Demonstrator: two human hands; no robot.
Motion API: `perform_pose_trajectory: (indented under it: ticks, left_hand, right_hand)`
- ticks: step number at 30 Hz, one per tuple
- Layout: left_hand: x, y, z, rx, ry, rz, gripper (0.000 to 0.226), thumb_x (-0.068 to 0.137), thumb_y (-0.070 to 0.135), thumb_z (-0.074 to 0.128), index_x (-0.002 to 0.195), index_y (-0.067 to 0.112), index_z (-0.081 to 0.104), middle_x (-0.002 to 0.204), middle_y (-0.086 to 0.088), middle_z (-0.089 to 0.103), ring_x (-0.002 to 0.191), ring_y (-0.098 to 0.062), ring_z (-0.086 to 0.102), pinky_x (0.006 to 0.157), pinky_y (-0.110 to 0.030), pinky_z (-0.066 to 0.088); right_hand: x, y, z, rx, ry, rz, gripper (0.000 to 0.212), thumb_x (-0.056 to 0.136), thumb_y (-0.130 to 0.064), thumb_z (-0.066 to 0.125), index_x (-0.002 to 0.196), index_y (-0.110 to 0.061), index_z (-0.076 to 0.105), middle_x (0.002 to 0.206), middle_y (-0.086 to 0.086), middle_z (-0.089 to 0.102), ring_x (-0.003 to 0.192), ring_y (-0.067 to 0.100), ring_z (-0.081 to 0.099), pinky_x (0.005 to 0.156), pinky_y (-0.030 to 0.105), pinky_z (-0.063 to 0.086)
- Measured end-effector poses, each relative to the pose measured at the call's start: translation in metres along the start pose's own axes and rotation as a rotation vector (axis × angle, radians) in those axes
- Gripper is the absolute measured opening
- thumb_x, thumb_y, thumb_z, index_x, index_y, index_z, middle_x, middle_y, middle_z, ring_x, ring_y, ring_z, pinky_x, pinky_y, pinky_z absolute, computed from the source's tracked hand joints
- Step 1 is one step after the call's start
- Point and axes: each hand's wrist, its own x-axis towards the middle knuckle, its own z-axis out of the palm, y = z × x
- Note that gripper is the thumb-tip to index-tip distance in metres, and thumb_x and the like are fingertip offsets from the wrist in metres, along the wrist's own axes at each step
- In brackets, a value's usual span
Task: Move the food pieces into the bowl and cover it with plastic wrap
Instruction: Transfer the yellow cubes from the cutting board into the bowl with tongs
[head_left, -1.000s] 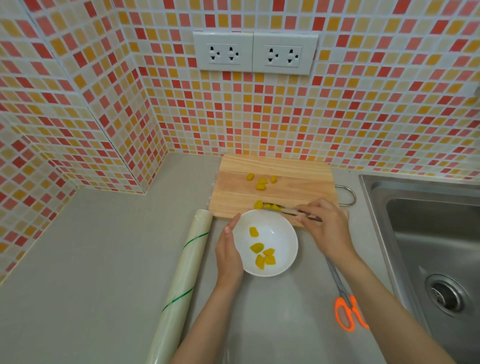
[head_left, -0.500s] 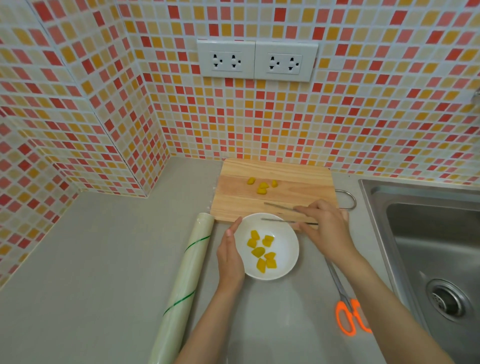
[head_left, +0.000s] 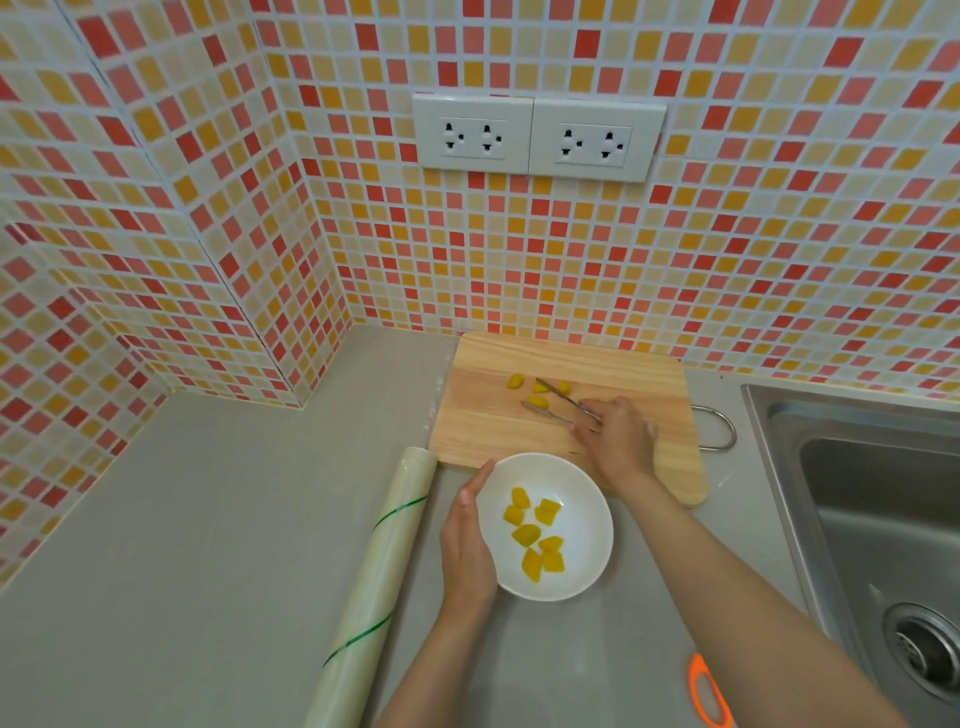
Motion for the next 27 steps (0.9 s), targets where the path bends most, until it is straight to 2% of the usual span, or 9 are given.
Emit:
perform_pose_trajectory:
  ticks: [9,16,21,27]
  left_hand:
    - [0.0,-0.001,0.0,-0.001,0.007,0.012,0.047,0.098,0.037,0.026,0.124,0.018,0.06,0.12,0.008,0.065,0.104,0.003,0.062,0.076,-0.009,0.048]
    - [-0.001,0.001,0.001,0.013,0.009,0.013,0.046,0.097,0.037,0.026,0.123,0.02,0.061,0.117,0.013,0.064,0.1,0.007,0.062,0.074,-0.006,0.047]
    - [-0.001,0.001,0.001,0.019,0.013,0.01,0.043,0.101,0.03,0.024,0.123,0.021,0.06,0.116,0.015,0.063,0.098,0.011,0.061,0.073,-0.004,0.045]
    - [-0.002,0.001,0.001,0.028,0.006,0.015,0.043,0.101,0.031,0.024,0.124,0.022,0.059,0.116,0.016,0.062,0.098,0.013,0.06,0.074,-0.004,0.045]
  right_hand:
    - [-0.001,0.001,0.003,-0.04,0.068,-0.036,0.036,0.085,-0.03,0.063,0.12,-0.021,0.062,0.105,0.011,0.06,0.102,0.03,0.056,0.087,0.038,0.035]
    - [-0.007,-0.009,0.005,-0.054,0.093,-0.022,0.024,0.09,-0.025,0.056,0.108,-0.017,0.069,0.099,0.011,0.062,0.09,0.031,0.058,0.081,0.035,0.033]
    - [-0.023,-0.008,-0.008,0.038,0.11,-0.042,0.023,0.089,-0.024,0.058,0.107,-0.02,0.071,0.091,0.011,0.063,0.084,0.03,0.059,0.081,0.038,0.038]
    - [-0.066,-0.003,-0.042,0.206,0.151,-0.176,0.018,0.084,-0.016,0.066,0.1,-0.015,0.074,0.082,0.008,0.065,0.075,0.028,0.062,0.078,0.049,0.047]
